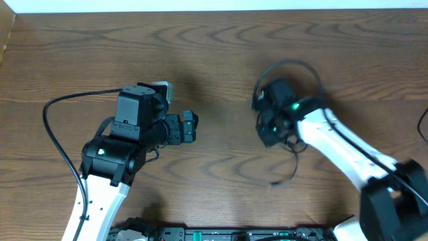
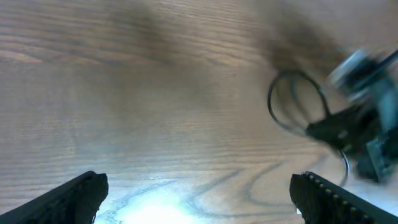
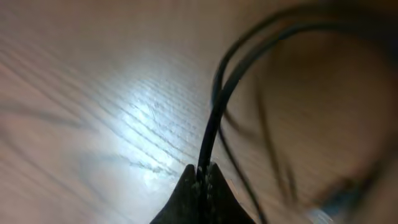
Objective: Untangle cables
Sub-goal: 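Grasp the black cable with the right gripper, then lift the black cable upward with the right gripper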
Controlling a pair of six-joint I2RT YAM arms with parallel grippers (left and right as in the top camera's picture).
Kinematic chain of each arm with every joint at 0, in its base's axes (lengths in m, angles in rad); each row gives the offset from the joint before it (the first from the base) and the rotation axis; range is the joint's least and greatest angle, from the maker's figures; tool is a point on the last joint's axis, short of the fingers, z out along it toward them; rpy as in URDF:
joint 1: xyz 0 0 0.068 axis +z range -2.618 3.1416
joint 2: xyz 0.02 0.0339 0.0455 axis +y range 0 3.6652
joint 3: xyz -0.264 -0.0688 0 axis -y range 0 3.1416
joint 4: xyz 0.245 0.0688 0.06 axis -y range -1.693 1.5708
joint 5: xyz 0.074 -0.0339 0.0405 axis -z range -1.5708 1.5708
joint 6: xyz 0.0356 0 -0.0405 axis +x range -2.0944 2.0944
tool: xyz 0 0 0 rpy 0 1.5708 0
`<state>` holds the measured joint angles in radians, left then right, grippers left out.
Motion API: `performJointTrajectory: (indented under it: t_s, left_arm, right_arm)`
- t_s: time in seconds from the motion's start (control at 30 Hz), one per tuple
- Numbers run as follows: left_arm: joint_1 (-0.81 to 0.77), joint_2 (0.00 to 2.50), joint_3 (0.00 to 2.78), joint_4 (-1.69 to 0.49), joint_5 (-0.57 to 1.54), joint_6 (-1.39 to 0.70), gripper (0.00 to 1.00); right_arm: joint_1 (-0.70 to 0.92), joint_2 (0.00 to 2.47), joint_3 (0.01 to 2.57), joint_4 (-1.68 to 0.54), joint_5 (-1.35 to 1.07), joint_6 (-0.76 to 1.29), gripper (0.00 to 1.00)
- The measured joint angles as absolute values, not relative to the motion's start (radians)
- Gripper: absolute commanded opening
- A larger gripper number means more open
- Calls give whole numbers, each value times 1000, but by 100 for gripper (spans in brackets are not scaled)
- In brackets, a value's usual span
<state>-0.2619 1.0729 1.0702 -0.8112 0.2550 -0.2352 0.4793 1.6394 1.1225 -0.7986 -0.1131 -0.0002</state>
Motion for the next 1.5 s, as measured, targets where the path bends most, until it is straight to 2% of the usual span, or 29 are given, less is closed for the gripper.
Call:
performJointTrajectory:
  t_s: [0.37,0.57,0.87,1.07,1.23,1.5]
  left_arm:
    - [-263,1225,1070,-776,459,-234,98]
    - [-263,1264,1069,-643,611,-228,98]
    - [-263,1338,1069,-588,757,-207,98]
    - [-263,1343,1069,-573,888,-72,98]
    - [-263,1347,1069,-538,997,58,98]
    - [-266,1422,1069,-451,1122,134,98]
  right_arm:
    - [426,1569,1401,-1003,-89,43,1]
    - [400,1540,1489,-1034,-89,69,1]
    - [339,1492,1543,-1028,-93,119,1]
    - [327,1492,1544,-957,-143,165,1]
    - [327,1492,1544,-845,-286,214,1]
    - [327,1492,1547,-657,-490,342,1]
